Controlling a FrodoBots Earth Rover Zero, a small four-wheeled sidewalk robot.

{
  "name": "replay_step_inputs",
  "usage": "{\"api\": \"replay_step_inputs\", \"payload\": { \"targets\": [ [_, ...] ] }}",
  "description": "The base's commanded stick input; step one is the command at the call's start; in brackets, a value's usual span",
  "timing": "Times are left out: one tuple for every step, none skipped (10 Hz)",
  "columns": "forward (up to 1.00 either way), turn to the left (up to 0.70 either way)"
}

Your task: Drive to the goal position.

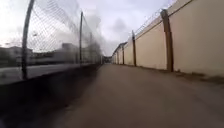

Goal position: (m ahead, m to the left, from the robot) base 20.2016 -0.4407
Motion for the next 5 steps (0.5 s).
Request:
{"api": "replay_step_inputs", "payload": {
  "targets": [
    [0.5, 0.0],
    [0.5, 0.0],
    [0.5, 0.0],
    [0.5, 0.0],
    [0.5, 0.0]
  ]
}}
